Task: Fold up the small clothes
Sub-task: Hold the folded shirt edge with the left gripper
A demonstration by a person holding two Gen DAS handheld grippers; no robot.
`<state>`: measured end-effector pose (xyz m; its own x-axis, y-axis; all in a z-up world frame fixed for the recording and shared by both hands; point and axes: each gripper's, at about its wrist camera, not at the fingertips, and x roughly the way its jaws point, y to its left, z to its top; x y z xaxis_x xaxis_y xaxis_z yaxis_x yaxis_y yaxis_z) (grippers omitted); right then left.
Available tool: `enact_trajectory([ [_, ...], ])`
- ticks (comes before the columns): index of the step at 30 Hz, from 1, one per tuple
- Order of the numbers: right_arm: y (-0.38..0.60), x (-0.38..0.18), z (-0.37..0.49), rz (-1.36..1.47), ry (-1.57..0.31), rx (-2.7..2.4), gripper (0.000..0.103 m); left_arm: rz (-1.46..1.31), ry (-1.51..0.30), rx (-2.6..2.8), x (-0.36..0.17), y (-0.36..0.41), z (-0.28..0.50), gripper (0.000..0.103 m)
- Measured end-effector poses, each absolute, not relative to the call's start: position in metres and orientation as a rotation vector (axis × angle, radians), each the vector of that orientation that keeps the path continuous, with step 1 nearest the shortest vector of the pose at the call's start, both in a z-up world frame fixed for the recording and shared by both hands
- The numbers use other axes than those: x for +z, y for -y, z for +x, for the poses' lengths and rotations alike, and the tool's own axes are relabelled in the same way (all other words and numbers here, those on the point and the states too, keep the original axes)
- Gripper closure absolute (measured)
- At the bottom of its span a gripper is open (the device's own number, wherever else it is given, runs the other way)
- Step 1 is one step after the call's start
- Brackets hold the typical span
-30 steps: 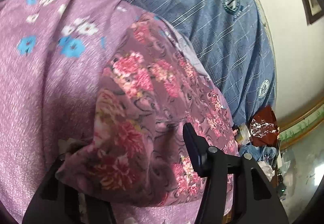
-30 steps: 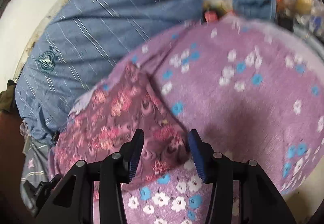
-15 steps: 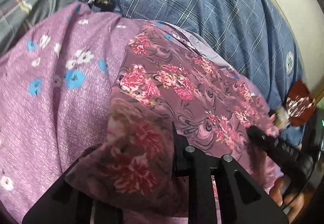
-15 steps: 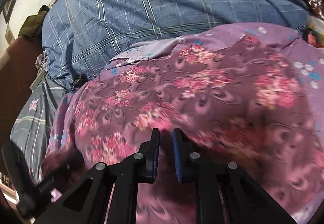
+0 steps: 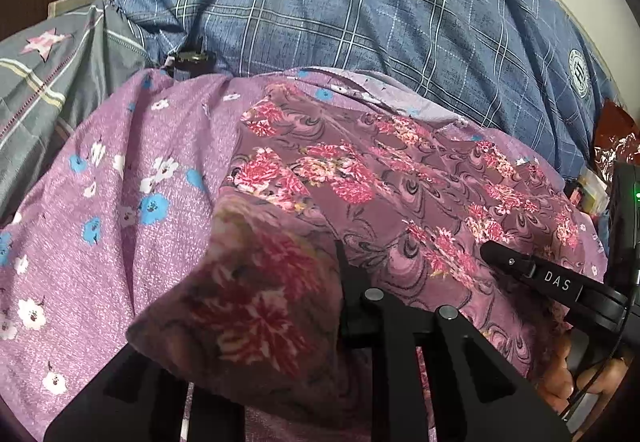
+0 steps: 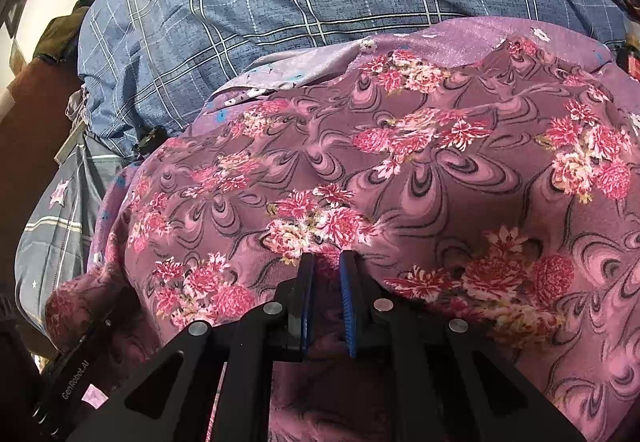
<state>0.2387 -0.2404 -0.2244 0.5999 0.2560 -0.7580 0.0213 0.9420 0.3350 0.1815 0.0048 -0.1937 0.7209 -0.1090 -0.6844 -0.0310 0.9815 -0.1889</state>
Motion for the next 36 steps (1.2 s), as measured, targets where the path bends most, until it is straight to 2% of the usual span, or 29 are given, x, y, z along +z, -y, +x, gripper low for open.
enact_trajectory([
  [18,0.238,-0.225,0.235,0.299,-0.903,0.141,0.09,-0.133,-0.767,-0.002,-0.198,0.005,0.183,0.086],
  [36,0.22,-0.22,0.23,0.155,-0.895,0.085,0.088,-0.066,-0.784,0.03,-0.207,0.013,0.184,0.085],
])
